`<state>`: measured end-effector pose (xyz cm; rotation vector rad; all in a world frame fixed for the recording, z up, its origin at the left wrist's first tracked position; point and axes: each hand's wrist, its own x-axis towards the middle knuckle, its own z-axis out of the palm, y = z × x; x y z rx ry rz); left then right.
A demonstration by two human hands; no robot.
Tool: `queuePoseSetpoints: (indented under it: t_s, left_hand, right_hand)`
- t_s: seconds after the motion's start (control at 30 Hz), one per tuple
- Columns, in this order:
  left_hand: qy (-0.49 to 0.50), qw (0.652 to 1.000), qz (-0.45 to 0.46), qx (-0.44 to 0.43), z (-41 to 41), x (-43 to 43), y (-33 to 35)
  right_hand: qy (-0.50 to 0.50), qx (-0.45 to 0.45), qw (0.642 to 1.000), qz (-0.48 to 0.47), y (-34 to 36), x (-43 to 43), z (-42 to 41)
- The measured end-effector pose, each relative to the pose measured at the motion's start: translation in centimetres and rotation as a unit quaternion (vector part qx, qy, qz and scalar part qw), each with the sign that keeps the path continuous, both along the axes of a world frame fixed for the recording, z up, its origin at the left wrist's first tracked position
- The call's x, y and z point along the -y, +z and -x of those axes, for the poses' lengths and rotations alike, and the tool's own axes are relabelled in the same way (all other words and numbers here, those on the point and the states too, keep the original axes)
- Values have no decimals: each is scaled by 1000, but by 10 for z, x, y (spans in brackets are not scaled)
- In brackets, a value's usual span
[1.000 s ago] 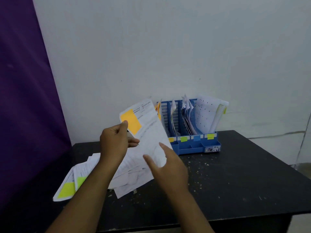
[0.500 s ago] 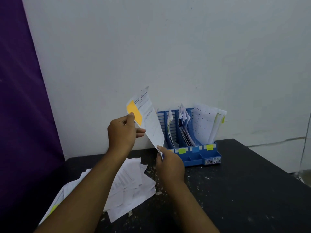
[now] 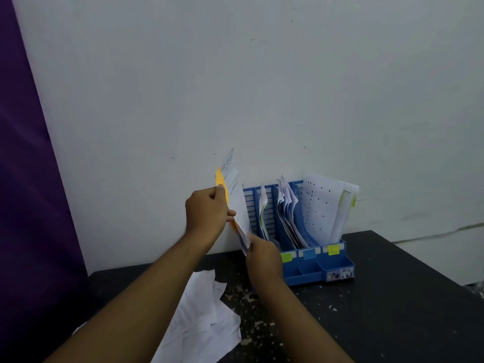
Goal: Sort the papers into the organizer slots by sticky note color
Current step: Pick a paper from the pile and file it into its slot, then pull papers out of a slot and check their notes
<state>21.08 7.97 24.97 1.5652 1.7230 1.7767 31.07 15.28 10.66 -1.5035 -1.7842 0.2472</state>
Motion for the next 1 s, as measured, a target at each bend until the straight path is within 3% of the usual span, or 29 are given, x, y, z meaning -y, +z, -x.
queuePoseSetpoints:
  t_s: [0.3, 0.5, 0.77, 1.0]
  left_hand:
    - [-6, 999, 26, -35, 11, -54, -9]
    - [-16, 998, 42, -52, 30, -60, -50]
    - [34, 997, 60, -47, 80, -9, -123]
    - [117, 976, 161, -84, 153, 69, -228]
  right_hand:
    - [-18, 30, 999, 16, -6, -72, 10]
    - [-19, 42, 998, 33, -30, -86, 16]
    - [-35, -18, 999, -25, -23, -54, 20]
    - [-27, -51, 996, -73, -57, 19, 59]
